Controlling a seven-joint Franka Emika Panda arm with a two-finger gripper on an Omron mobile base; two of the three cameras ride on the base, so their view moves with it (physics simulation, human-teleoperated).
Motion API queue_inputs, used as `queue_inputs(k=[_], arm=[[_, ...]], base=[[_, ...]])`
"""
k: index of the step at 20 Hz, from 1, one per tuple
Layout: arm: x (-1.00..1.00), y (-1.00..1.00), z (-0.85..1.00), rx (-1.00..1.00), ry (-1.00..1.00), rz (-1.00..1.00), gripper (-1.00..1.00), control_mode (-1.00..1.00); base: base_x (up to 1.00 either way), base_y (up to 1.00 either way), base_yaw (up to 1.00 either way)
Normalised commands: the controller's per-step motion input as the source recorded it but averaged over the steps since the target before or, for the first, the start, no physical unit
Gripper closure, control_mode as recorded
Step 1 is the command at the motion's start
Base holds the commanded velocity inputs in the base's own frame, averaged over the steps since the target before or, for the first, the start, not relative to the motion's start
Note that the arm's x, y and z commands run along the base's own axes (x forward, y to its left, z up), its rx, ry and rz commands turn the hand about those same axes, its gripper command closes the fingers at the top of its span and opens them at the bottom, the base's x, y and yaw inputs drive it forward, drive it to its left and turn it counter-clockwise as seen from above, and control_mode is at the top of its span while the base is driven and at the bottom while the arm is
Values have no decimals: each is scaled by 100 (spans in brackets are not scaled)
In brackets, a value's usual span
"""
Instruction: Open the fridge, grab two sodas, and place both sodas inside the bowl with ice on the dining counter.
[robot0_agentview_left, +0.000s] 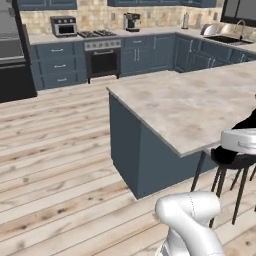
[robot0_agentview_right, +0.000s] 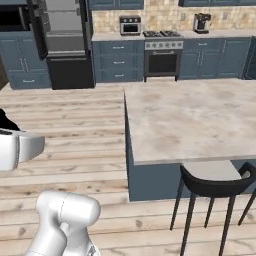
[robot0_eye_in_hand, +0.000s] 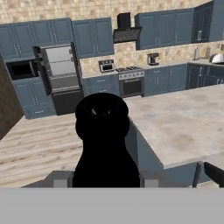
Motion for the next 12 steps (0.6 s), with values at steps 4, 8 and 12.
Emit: queue_inputs(k=[4, 8, 12], arm=[[0, 0, 0, 0, 0, 0, 100, 100], [0, 0, 0, 0, 0, 0, 100, 100], [0, 0, 0, 0, 0, 0, 100, 100]], base=[[0, -100, 0], [0, -100, 0], [0, -100, 0]])
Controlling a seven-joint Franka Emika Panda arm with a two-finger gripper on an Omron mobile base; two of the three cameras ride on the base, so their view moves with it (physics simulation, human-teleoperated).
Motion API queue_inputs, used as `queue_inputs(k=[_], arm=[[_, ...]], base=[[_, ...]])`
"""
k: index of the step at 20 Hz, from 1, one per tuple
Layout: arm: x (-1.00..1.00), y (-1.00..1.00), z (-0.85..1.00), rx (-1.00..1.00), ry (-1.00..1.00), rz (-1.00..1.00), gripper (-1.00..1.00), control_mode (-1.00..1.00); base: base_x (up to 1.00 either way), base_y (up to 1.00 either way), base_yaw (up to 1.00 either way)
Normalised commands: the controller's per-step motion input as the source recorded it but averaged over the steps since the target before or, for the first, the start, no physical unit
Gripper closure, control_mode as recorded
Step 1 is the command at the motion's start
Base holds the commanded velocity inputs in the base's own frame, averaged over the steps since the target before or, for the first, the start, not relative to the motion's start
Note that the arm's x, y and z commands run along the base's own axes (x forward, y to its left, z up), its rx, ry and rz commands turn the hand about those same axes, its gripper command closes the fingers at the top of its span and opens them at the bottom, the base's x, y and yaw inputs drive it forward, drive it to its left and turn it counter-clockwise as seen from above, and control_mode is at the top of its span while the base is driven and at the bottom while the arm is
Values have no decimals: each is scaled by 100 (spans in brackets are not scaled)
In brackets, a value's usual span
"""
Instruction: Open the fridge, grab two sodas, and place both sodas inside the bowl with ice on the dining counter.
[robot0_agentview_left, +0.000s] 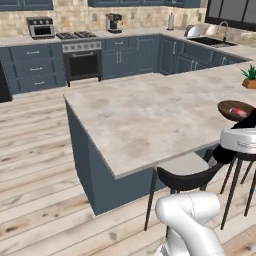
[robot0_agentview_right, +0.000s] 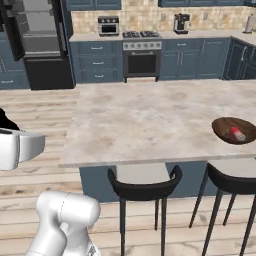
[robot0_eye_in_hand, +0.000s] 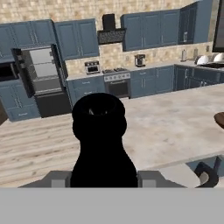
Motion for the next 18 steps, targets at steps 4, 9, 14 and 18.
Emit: queue_inputs(k=[4, 9, 14, 18], arm=[[0, 0, 0, 0, 0, 0, 100, 100], [0, 0, 0, 0, 0, 0, 100, 100], [0, 0, 0, 0, 0, 0, 100, 100], [0, 0, 0, 0, 0, 0, 100, 100]], base=[[0, -100, 0], [0, -100, 0], [0, -100, 0], [7, -100, 0]])
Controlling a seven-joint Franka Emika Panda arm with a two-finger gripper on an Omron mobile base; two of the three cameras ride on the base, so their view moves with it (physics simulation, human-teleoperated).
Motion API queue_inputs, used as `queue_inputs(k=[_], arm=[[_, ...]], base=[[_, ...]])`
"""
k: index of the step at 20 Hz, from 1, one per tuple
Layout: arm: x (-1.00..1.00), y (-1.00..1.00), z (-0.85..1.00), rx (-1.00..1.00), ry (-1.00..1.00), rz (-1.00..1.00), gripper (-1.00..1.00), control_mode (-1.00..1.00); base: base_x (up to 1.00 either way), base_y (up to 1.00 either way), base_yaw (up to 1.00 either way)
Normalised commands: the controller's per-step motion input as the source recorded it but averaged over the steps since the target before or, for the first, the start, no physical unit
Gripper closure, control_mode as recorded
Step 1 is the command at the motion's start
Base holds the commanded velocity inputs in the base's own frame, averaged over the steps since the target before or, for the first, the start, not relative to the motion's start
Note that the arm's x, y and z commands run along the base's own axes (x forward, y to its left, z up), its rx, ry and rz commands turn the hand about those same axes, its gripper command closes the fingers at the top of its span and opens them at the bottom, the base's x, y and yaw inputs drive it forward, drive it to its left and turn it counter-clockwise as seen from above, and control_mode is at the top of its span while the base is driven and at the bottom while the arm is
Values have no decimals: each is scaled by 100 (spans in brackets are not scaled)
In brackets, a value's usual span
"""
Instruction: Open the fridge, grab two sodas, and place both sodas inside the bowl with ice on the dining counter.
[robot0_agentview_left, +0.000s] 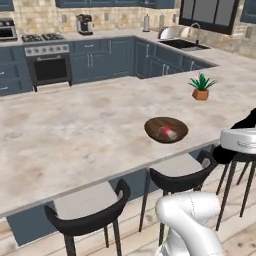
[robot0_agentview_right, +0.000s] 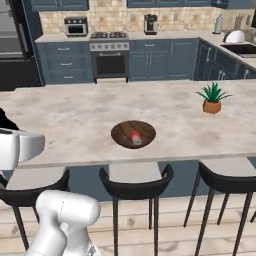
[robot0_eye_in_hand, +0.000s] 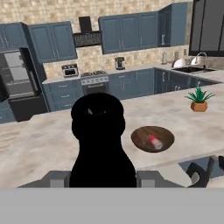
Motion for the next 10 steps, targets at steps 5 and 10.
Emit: queue_inputs(k=[5, 10], arm=[[0, 0, 0, 0, 0, 0, 100, 100], [0, 0, 0, 0, 0, 0, 100, 100]], base=[[25, -100, 0], [40, -79, 0]])
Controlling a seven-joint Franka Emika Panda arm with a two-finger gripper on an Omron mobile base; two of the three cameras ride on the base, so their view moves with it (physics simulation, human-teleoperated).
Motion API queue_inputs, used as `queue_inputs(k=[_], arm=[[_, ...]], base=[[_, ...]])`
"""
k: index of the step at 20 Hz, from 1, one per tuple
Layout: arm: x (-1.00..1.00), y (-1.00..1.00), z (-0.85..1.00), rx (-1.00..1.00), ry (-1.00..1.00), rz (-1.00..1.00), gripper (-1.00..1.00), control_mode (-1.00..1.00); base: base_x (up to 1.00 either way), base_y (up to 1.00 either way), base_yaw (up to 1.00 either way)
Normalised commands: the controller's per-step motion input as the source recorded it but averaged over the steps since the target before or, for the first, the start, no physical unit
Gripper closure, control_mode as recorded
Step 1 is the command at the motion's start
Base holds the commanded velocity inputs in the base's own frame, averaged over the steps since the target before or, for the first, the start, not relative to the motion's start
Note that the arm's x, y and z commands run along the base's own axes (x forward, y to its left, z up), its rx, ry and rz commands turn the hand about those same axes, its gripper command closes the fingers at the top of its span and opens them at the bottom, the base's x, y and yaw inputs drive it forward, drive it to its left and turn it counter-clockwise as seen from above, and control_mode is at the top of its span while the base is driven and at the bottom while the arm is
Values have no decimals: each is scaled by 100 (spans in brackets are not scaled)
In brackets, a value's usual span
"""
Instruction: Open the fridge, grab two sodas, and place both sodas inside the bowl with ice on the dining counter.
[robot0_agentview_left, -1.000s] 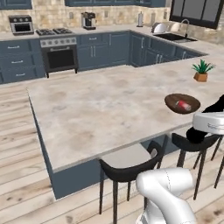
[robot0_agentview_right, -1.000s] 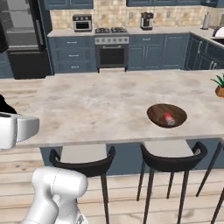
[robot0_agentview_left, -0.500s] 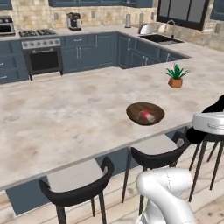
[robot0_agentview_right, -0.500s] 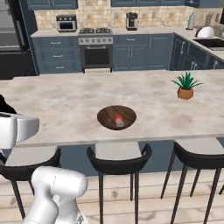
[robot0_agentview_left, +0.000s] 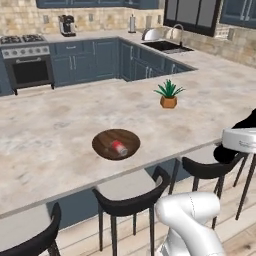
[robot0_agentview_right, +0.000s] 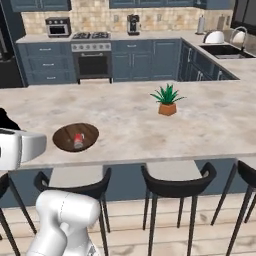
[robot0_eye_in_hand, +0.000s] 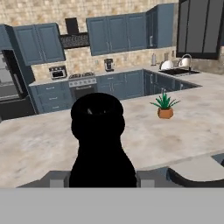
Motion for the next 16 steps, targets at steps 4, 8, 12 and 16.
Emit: queue_inputs(k=[4, 8, 12, 16], arm=[[0, 0, 0, 0, 0, 0, 100, 100], [0, 0, 0, 0, 0, 0, 100, 100], [0, 0, 0, 0, 0, 0, 100, 100], [0, 0, 0, 0, 0, 0, 100, 100]], base=[[64, -11, 1], [63, 23, 16], [56, 25, 33], [61, 14, 39]])
